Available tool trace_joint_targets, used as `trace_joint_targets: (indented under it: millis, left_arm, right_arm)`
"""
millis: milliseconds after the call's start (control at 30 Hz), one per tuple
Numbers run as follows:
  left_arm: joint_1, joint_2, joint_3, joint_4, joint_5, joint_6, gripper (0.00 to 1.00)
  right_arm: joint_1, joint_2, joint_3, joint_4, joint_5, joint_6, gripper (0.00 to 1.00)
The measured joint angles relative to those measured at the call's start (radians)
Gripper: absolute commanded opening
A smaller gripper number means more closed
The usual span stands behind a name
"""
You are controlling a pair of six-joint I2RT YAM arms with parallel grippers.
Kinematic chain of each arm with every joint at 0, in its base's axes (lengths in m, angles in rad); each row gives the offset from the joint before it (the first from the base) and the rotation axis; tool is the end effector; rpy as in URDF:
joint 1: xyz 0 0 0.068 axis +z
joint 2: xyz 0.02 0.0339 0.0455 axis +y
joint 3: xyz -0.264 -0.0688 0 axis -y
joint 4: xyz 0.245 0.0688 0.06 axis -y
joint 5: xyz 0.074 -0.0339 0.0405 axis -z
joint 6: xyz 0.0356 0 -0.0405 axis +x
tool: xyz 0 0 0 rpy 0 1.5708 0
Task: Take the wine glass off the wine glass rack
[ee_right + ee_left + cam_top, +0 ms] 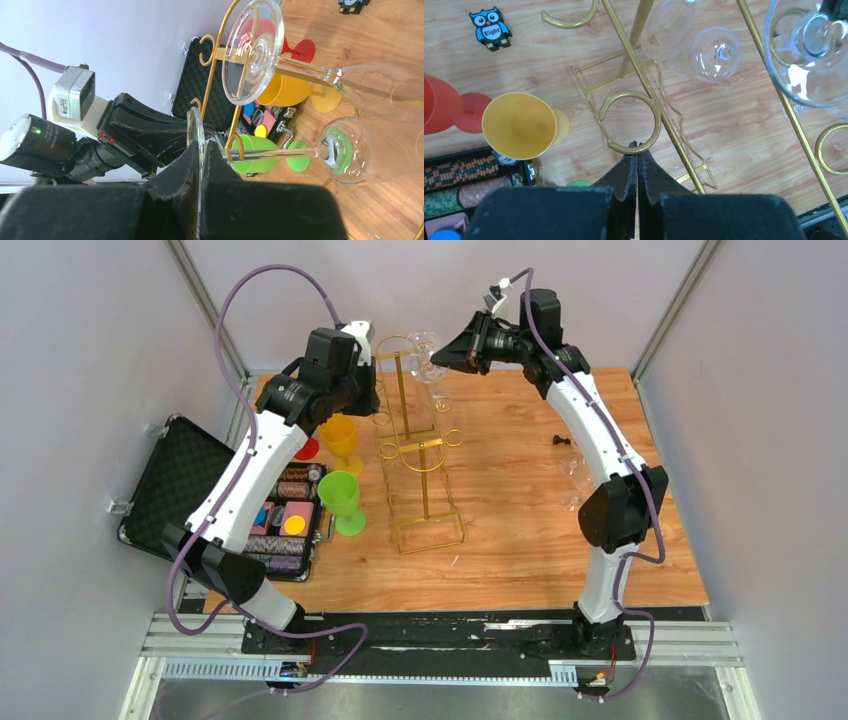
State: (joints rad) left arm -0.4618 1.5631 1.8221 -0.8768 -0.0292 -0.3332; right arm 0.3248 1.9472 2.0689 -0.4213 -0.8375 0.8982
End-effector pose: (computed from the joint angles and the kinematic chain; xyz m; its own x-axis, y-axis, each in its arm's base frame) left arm 0.2948 -0.1456 0.4348 -0.6287 -0.0523 -0.7759 0.2311 0.9401 -0.2506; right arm 0.4146 0.1675 0.4194 -0.8676 0.2603 -0.4237 -0.3334 0.3277 0.8840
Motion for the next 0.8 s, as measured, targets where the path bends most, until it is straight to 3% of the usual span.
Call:
trace_joint_targets:
  millis: [800]
  left_arm:
    - [0.019,-0.022,-0.002,0.006,0.003,0.002,0.00]
  right_arm:
    - [-0.091,-0.109,-0.140,0.105,-0.002,0.118,0.00]
